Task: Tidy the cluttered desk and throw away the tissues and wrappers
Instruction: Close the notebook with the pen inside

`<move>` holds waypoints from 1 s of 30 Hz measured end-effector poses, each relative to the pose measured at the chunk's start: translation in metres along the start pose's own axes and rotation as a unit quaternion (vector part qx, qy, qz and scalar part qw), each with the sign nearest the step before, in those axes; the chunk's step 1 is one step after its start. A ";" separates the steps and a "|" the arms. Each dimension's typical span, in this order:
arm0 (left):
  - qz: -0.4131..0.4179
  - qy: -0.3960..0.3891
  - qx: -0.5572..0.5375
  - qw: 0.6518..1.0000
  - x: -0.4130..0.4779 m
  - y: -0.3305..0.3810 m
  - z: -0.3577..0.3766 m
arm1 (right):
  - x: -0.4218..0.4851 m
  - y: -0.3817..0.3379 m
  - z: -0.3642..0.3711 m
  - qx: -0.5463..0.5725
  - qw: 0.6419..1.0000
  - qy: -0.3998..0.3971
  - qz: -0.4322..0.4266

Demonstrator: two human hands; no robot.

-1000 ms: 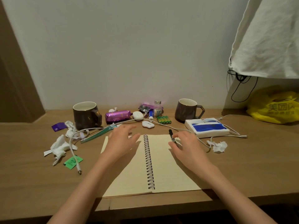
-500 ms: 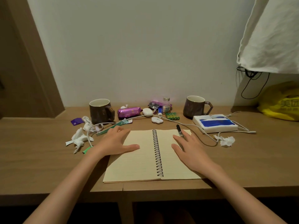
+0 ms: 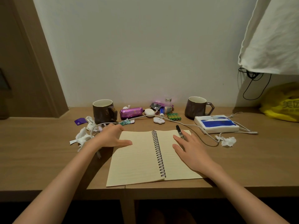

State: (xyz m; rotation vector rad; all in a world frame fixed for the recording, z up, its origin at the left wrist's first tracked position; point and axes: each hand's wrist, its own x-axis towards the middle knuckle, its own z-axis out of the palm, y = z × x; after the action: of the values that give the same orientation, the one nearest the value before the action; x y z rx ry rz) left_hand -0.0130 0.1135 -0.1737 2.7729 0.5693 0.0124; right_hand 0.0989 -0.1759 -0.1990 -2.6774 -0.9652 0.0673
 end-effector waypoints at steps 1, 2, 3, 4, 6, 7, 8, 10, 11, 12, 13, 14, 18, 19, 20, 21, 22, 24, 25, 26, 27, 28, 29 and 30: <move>0.000 -0.005 0.006 1.000 0.001 0.001 -0.002 | 0.000 0.000 0.000 -0.001 1.000 0.000 0.000; -0.001 -0.008 0.007 1.000 0.002 0.002 -0.003 | 0.000 0.000 0.000 -0.001 1.000 -0.001 0.000; -0.001 -0.013 0.004 1.000 0.003 0.002 -0.003 | -0.001 0.000 0.000 0.000 1.000 -0.001 0.000; -0.003 -0.021 -0.003 1.000 0.004 0.002 -0.004 | 0.000 0.000 0.000 0.000 1.000 -0.002 0.000; -0.002 -0.039 -0.020 0.999 0.006 0.001 -0.005 | 0.000 0.001 0.000 -0.001 1.000 -0.001 -0.001; -0.004 -0.048 -0.026 0.999 0.007 0.000 -0.006 | 0.001 0.001 0.000 -0.002 1.000 -0.002 -0.002; -0.007 -0.055 -0.028 0.998 0.009 -0.001 -0.006 | 0.002 0.001 0.001 -0.003 1.000 -0.003 -0.003; -0.012 -0.070 -0.022 0.997 0.011 -0.002 -0.007 | 0.002 0.001 0.001 -0.004 1.000 -0.005 -0.004; -0.013 -0.076 -0.018 0.997 0.012 -0.001 -0.007 | 0.003 0.001 0.001 -0.004 1.000 -0.005 -0.004; -0.016 -0.082 -0.015 0.996 0.013 0.000 -0.008 | 0.002 0.002 0.001 -0.003 1.000 -0.004 -0.005; -0.018 -0.083 -0.019 0.996 0.013 0.001 -0.009 | 0.002 0.002 0.001 -0.001 1.000 -0.005 -0.005; -0.023 -0.079 -0.030 0.996 0.014 0.002 -0.009 | 0.002 0.002 0.001 0.001 1.000 -0.005 -0.006; -0.042 -0.017 -0.177 0.983 0.012 0.004 -0.010 | 0.003 0.003 0.003 0.002 1.000 0.000 -0.010; -0.047 0.007 -0.240 0.969 0.009 0.006 -0.011 | 0.003 0.003 0.003 0.004 1.000 0.002 -0.009; -0.056 0.026 -0.309 0.949 0.003 0.009 -0.014 | 0.003 0.003 0.004 0.005 1.000 0.005 -0.007; -0.064 0.031 -0.384 0.921 -0.003 0.010 -0.016 | 0.003 0.003 0.004 0.004 1.000 0.008 -0.005; -0.070 0.018 -0.455 0.888 -0.010 0.012 -0.018 | 0.003 0.002 0.004 0.002 1.000 0.011 -0.004; -0.067 -0.024 -0.562 0.824 -0.027 0.014 -0.022 | 0.003 0.002 0.004 -0.002 1.000 0.013 -0.001; -0.053 -0.040 -0.594 0.802 -0.037 0.017 -0.024 | 0.003 0.001 0.004 -0.003 1.000 0.012 0.001; -0.033 -0.050 -0.617 0.785 -0.047 0.020 -0.026 | 0.003 0.000 0.004 -0.004 1.000 0.012 0.004; -0.013 -0.055 -0.643 0.764 -0.057 0.024 -0.027 | 0.003 -0.002 0.004 -0.005 1.000 0.012 0.008; 0.006 -0.057 -0.668 0.742 -0.067 0.027 -0.027 | 0.003 -0.004 0.005 -0.006 1.000 0.010 0.014; 0.018 -0.055 -0.690 0.722 -0.077 0.033 -0.028 | 0.004 -0.007 0.007 -0.005 1.000 0.009 0.020; 0.032 -0.046 -0.701 0.711 -0.084 0.038 -0.027 | 0.006 -0.010 0.009 -0.004 1.000 0.009 0.028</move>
State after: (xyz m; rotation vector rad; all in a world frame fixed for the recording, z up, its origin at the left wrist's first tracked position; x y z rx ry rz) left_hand -0.0779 0.0562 -0.1321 1.2582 0.2143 0.2213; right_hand 0.0957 -0.1624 -0.2043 -2.7078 -0.8882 0.0494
